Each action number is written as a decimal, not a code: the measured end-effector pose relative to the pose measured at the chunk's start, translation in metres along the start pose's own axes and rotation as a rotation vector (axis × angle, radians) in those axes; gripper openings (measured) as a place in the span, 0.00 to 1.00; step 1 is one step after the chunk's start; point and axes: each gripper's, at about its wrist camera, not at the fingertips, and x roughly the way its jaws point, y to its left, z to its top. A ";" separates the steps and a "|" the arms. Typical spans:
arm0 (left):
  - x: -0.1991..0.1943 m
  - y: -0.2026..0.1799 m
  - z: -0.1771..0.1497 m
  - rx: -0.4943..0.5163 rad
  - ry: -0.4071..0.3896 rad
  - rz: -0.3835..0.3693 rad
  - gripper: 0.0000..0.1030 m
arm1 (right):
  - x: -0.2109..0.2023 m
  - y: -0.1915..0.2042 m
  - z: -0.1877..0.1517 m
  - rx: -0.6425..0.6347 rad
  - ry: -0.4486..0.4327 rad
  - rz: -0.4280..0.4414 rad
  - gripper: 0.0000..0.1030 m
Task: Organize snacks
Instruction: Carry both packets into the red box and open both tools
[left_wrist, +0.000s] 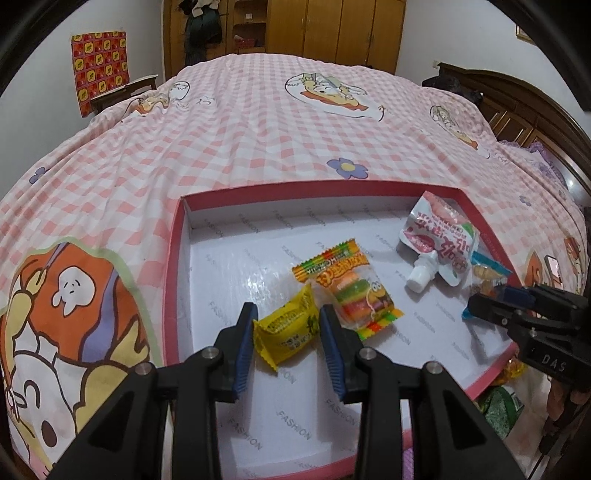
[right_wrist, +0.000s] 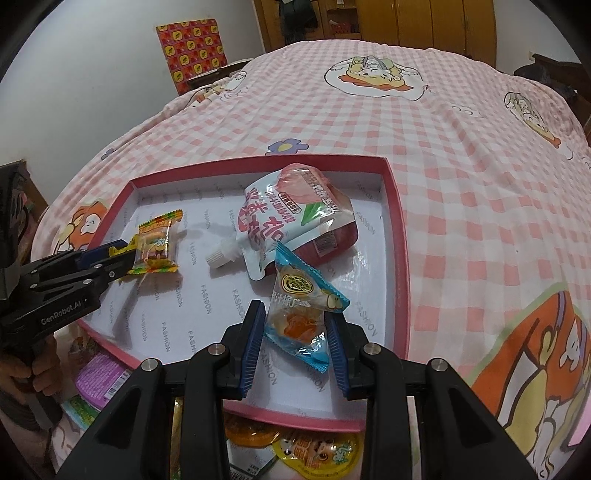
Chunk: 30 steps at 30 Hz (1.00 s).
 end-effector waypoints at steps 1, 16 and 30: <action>0.000 0.000 0.000 0.005 -0.003 0.004 0.35 | 0.000 -0.001 0.000 0.001 -0.001 0.000 0.33; 0.001 0.000 0.001 0.001 -0.005 0.005 0.36 | 0.003 -0.003 0.002 0.008 -0.009 0.000 0.33; -0.046 -0.007 -0.006 0.002 -0.050 -0.018 0.67 | -0.030 0.003 0.001 0.005 -0.086 0.033 0.63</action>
